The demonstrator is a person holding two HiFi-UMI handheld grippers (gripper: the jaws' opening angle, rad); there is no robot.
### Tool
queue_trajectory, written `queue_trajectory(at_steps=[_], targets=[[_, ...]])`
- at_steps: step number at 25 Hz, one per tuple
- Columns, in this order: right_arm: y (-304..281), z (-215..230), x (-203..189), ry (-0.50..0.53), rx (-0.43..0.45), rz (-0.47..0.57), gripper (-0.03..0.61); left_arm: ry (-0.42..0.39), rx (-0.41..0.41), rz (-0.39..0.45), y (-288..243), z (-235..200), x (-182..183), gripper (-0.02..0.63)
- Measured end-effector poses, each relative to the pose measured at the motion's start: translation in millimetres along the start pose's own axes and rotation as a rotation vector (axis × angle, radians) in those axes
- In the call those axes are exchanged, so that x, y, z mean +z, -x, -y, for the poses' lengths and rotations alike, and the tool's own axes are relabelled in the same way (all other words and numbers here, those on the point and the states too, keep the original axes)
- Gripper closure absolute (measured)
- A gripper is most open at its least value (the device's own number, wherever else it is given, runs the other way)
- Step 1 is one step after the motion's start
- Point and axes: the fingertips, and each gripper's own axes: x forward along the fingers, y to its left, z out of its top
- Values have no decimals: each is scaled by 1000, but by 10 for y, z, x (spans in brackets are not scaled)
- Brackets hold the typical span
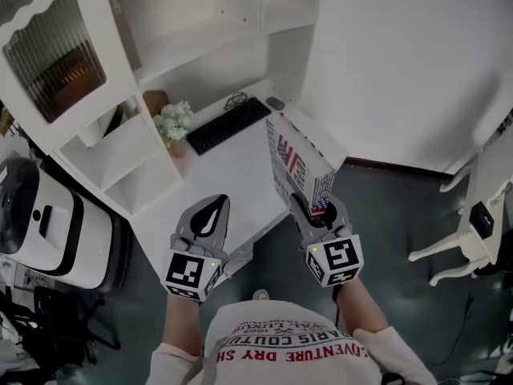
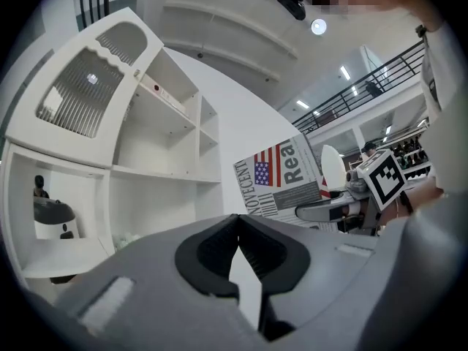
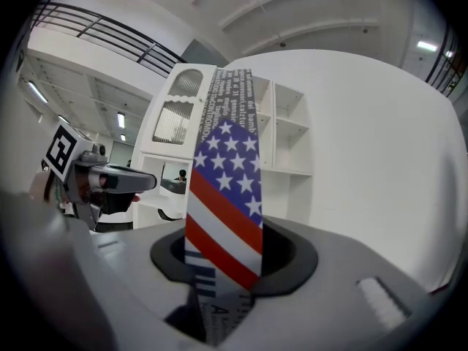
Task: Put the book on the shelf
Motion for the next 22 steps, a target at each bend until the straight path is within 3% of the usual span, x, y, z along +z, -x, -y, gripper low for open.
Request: queue_trajectory(at_steps=[4, 11, 22], targets=[[-485, 167, 90, 8, 42, 25, 423, 1, 44, 6, -316, -263, 44, 609], [-1124, 288, 186, 2, 148, 58, 423, 33, 208, 9, -418, -679, -3, 609], [-1977, 244, 797, 61, 393, 186, 423, -39, 474, 50, -507, -1150, 405, 609]])
